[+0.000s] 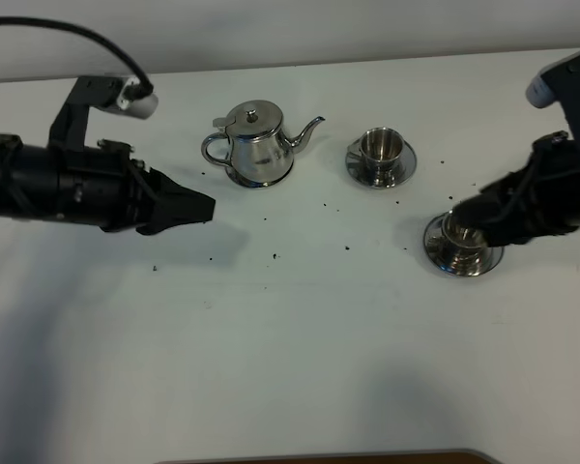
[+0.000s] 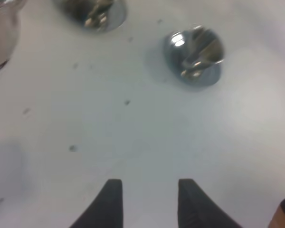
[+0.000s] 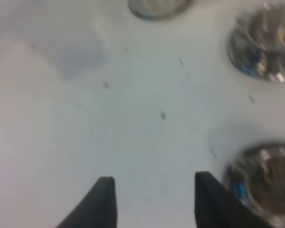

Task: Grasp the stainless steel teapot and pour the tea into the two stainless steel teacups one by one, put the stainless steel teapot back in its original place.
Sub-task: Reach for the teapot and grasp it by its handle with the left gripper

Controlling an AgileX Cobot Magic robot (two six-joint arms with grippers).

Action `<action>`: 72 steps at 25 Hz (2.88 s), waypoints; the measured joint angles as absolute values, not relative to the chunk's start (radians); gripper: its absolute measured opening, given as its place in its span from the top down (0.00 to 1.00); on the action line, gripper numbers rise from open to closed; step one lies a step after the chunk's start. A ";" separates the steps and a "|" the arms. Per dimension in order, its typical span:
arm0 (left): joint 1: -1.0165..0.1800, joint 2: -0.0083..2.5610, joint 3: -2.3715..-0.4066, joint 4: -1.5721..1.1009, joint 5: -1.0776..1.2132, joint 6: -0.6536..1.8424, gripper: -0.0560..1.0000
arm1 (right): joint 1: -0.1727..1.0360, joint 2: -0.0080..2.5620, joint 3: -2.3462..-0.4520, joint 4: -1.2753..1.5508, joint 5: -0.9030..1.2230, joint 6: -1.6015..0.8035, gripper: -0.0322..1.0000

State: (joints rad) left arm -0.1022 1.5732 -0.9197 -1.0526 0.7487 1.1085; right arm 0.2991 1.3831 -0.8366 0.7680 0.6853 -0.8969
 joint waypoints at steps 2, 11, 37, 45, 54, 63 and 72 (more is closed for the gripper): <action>-0.102 1.573 -0.968 -0.961 0.749 0.989 0.62 | 0.299 1.337 -0.853 0.578 0.747 -0.683 0.60; -0.102 1.573 -1.169 -0.748 0.814 0.763 0.62 | 0.304 1.118 -0.829 0.172 1.036 -0.227 0.60; -0.102 1.573 -1.195 -0.742 0.807 0.770 0.62 | 0.441 0.440 -0.526 0.050 1.113 -0.068 0.60; -0.102 1.573 -1.195 -0.737 0.807 0.770 0.62 | 0.441 0.432 -0.526 0.073 1.111 -0.041 0.60; -0.102 1.573 -1.195 -0.736 0.803 0.771 0.62 | 0.305 0.388 -0.526 0.076 1.110 -0.041 0.60; -0.102 1.573 -1.195 -0.736 0.782 0.771 0.62 | 0.082 0.294 -0.526 0.076 1.110 -0.041 0.60; -0.102 1.627 -1.195 -0.736 0.731 0.799 0.62 | -0.018 0.103 -0.525 0.076 1.109 -0.041 0.60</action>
